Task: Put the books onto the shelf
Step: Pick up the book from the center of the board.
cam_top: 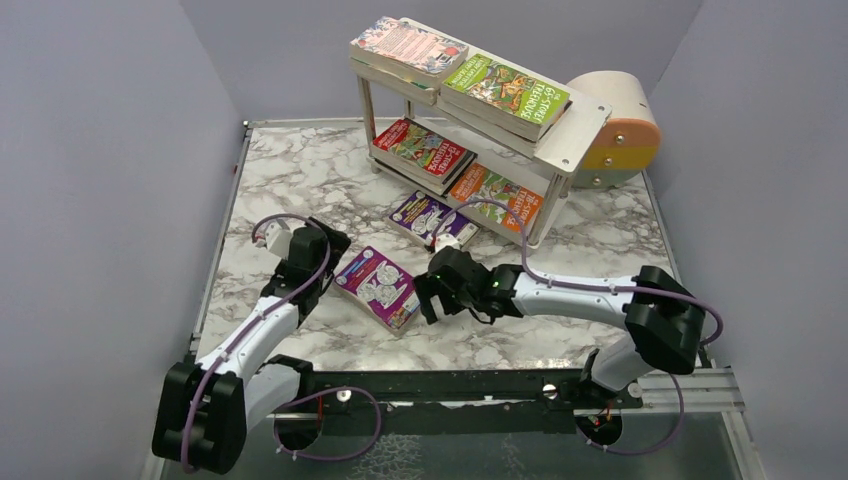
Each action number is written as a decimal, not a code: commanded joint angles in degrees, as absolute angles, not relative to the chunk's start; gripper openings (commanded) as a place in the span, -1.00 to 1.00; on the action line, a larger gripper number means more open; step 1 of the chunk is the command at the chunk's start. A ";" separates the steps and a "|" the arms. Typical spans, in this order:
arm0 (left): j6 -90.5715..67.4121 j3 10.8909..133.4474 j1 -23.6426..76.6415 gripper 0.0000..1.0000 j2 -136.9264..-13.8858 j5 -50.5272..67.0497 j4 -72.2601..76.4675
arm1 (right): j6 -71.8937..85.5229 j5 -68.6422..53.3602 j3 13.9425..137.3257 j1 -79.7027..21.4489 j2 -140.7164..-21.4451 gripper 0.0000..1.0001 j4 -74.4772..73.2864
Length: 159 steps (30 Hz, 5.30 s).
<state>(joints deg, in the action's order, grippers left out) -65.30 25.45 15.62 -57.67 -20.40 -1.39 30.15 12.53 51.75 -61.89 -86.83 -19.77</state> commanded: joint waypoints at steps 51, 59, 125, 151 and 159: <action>-61.46 19.83 8.17 0.24 -51.07 5.89 -10.98 | 30.19 11.15 56.63 -62.32 -97.20 0.92 -12.04; -62.50 20.90 8.17 0.21 -51.90 5.74 -8.84 | 30.66 10.67 55.71 -62.31 -97.82 0.92 -11.41; -63.52 20.83 8.22 -0.34 -56.96 9.04 -1.80 | 31.93 1.22 55.26 -55.63 -98.56 0.95 6.32; -63.42 20.49 8.21 -0.35 -61.00 11.73 2.22 | 35.64 -15.84 52.80 -54.58 -106.00 0.90 20.25; -62.84 20.63 8.23 -0.44 -63.76 12.47 4.97 | 33.88 -17.27 54.05 -54.58 -107.18 0.89 20.27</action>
